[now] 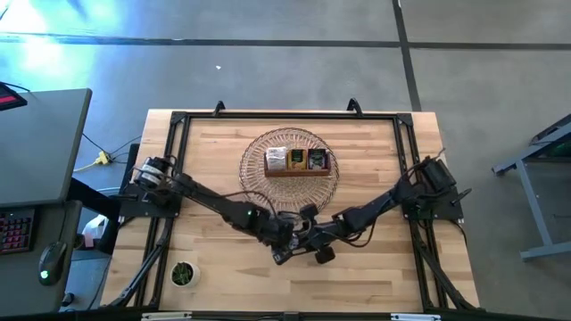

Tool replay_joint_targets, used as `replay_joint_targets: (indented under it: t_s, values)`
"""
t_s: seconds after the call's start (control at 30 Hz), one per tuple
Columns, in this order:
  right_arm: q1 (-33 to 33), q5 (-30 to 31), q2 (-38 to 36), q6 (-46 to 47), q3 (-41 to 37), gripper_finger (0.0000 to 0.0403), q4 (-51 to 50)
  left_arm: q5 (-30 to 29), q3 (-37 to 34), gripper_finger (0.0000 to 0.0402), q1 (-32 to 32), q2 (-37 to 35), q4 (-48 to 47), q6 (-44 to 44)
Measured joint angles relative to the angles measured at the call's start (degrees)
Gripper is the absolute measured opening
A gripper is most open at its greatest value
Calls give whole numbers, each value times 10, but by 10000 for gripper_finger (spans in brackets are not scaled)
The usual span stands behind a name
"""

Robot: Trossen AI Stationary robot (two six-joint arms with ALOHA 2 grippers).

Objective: Pick & Place Tea
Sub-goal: Put the purple tea bag into the right section of the wooden organizer

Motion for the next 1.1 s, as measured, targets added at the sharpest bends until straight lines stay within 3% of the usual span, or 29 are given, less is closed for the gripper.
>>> replay_joint_targets:
  t_s: [0.1,0.27,0.5,0.67,0.77,0.93,1.1]
  values:
    - [0,0,9,-10,0,125,8,-34,0,142,-16,16,-3,-82]
    - [8,1,10,6,0,125,22,-29,0,142,-19,35,-23,-144]
    - [25,15,14,29,0,125,24,-18,1,142,-18,30,-61,-152]
    - [35,74,-4,-6,-4,125,27,-17,1,142,-18,5,-94,-152]
    - [31,87,-20,-16,-3,125,81,-18,0,142,-18,-1,-101,-143]
    - [2,-16,4,34,-4,125,192,-9,1,142,-18,-1,-104,-131]
    - [-8,-36,46,89,-4,125,208,-6,1,142,-18,-1,-111,-123]
